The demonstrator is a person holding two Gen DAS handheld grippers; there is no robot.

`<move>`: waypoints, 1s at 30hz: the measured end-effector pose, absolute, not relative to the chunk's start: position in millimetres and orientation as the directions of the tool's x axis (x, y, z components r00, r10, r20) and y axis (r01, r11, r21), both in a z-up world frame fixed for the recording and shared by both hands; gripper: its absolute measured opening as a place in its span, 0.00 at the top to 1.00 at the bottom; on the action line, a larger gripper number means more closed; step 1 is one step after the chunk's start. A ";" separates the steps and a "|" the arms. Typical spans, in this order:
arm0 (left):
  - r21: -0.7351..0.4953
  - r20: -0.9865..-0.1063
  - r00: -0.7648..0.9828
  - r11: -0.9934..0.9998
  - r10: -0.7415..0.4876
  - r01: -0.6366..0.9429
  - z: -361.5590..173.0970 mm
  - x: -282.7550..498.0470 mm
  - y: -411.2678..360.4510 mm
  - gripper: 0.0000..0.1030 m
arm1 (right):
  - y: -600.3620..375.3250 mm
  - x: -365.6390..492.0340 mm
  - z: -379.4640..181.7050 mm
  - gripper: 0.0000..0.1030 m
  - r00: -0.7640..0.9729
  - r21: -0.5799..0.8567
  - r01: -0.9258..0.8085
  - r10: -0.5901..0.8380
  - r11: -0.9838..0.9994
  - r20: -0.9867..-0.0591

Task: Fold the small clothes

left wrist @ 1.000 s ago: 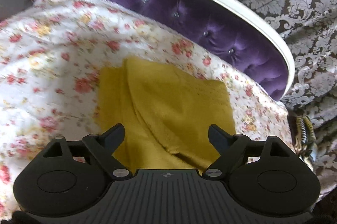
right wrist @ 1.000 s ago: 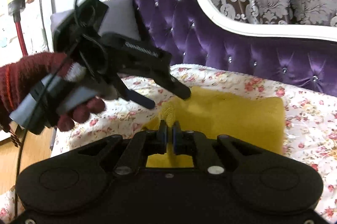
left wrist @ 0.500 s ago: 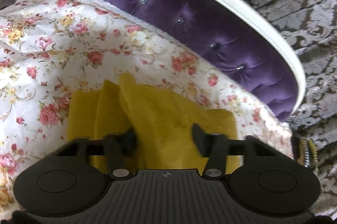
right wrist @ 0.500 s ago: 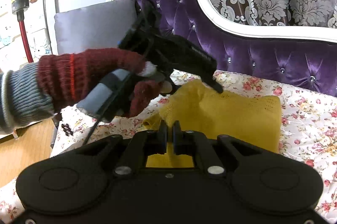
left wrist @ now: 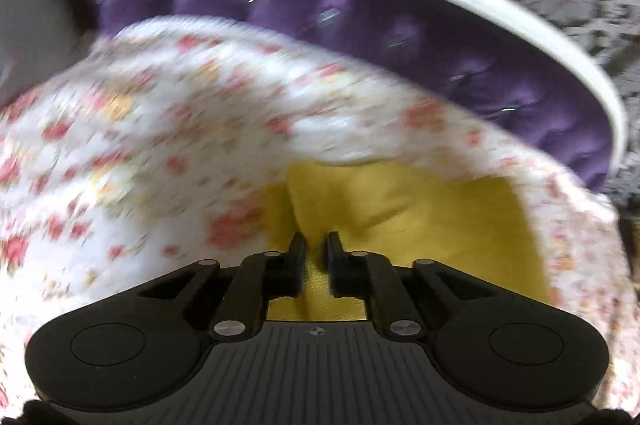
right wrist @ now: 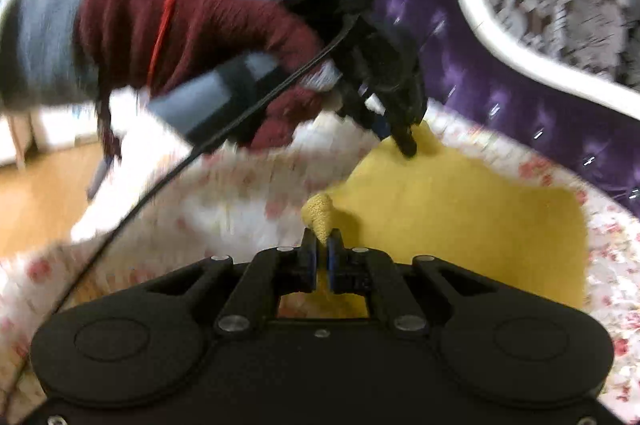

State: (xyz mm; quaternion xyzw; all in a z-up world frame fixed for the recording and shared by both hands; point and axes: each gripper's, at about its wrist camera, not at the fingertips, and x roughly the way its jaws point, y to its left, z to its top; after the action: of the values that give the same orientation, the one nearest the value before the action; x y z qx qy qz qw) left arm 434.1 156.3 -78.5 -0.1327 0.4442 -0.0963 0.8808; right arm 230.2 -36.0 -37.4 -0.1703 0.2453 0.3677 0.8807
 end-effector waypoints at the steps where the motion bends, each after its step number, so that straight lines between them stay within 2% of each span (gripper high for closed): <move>1: -0.324 -0.752 0.596 0.945 -0.281 0.038 -84.7 435.0 160.2 0.87 | -32.0 229.8 -42.9 0.81 0.599 -0.130 -0.739 0.556 0.662 -0.576; 3: -0.309 -0.749 0.611 0.951 -0.255 0.019 -89.1 437.6 165.2 0.81 | -31.8 224.8 -45.3 0.77 0.586 -0.134 -0.755 0.568 0.643 -0.578; 4: -0.298 -0.751 0.616 0.954 -0.237 0.004 -90.1 439.5 168.0 0.73 | -34.5 222.8 -43.1 0.74 0.572 -0.120 -0.767 0.587 0.631 -0.573; 5: -0.299 -0.749 0.622 0.954 -0.229 -0.008 -89.6 441.1 171.5 0.72 | -38.4 221.0 -39.8 0.68 0.559 -0.105 -0.778 0.606 0.619 -0.566; 9: -0.310 -0.742 0.636 0.950 -0.213 -0.044 -79.4 436.0 183.8 0.67 | -66.2 222.6 -22.2 0.55 0.528 -0.006 -0.787 0.670 0.616 -0.522; 10: -0.315 -0.731 0.649 0.948 -0.213 -0.044 -73.8 429.6 186.6 0.65 | -77.2 227.1 -17.2 0.45 0.531 0.033 -0.775 0.680 0.631 -0.506; 11: -0.327 -0.719 0.658 0.944 -0.224 -0.036 -69.1 421.5 188.6 0.56 | -86.7 232.3 -13.1 0.34 0.537 0.072 -0.759 0.686 0.647 -0.492; 12: -0.343 -0.707 0.665 0.939 -0.241 -0.024 -64.3 413.9 190.0 0.50 | -98.7 238.7 -9.5 0.29 0.547 0.118 -0.737 0.689 0.666 -0.476; 13: -0.361 -0.693 0.672 0.933 -0.262 -0.008 -59.1 404.4 191.5 0.38 | -112.2 246.9 -6.1 0.27 0.557 0.163 -0.710 0.689 0.684 -0.463; 14: -0.374 -0.683 0.674 0.927 -0.281 0.007 -54.7 395.4 191.5 0.30 | -124.0 254.6 -3.9 0.27 0.571 0.200 -0.683 0.684 0.703 -0.454; 16: -0.400 -0.665 0.675 0.916 -0.319 0.039 -48.0 375.0 187.5 0.26 | -147.3 272.4 -3.2 0.24 0.604 0.266 -0.617 0.663 0.740 -0.444; 19: -0.422 -0.658 0.658 0.903 -0.367 0.082 -45.5 345.6 175.9 0.18 | -179.3 297.2 -7.0 0.11 0.648 0.360 -0.524 0.635 0.772 -0.420; 21: -0.430 -0.663 0.639 0.897 -0.389 0.100 -49.6 329.0 167.5 0.18 | -194.7 314.0 -12.0 0.01 0.654 0.428 -0.480 0.638 0.766 -0.407; 28: -0.438 -0.703 0.569 0.890 -0.427 0.127 -81.3 302.7 141.8 0.16 | -211.4 356.7 -31.3 0.00 0.652 0.535 -0.405 0.644 0.742 -0.400; 30: -0.419 -0.704 0.578 0.898 -0.413 0.132 -86.1 303.9 137.1 0.10 | -211.0 367.7 -38.3 0.00 0.637 0.566 -0.403 0.665 0.719 -0.391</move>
State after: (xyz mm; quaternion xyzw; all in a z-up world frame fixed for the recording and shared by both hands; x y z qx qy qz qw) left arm 303.9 137.1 -86.1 -0.1626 0.4322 -0.1563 0.8731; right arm 367.7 -211.0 -38.3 0.2189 0.2984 0.3042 0.8778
